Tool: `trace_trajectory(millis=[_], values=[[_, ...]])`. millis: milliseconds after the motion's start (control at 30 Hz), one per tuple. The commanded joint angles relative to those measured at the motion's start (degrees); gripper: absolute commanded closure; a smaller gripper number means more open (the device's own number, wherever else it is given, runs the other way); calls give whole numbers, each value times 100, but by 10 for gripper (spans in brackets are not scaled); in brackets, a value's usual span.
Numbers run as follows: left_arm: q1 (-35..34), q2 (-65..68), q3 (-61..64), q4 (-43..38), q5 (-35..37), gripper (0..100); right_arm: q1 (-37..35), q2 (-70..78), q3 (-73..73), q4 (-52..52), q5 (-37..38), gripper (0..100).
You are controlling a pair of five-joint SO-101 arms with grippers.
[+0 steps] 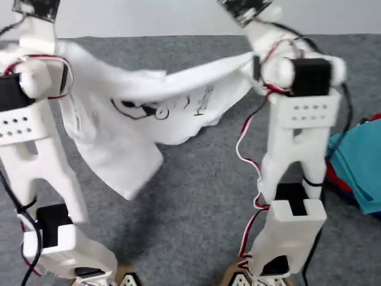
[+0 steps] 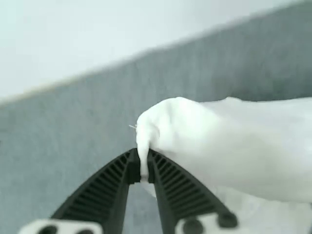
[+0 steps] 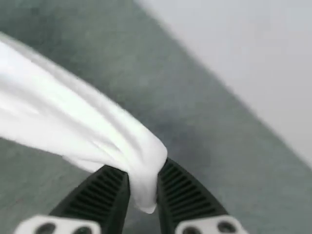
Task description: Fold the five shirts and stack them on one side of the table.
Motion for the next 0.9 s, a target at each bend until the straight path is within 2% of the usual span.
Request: trace_trajectory(millis=[0,267,467,867], values=[[237,-325,-831,62,70,997,374,-444,-967,198,44,989],[387,-325,-2097,62,70,997,1323,-532,-2303,198,44,989],[404,-308,-2923,431,70,997,1675,-998,-2321,198,53,989],[527,-308,-2316,695,70,997,1710,-1051,-1495,189,62,989]])
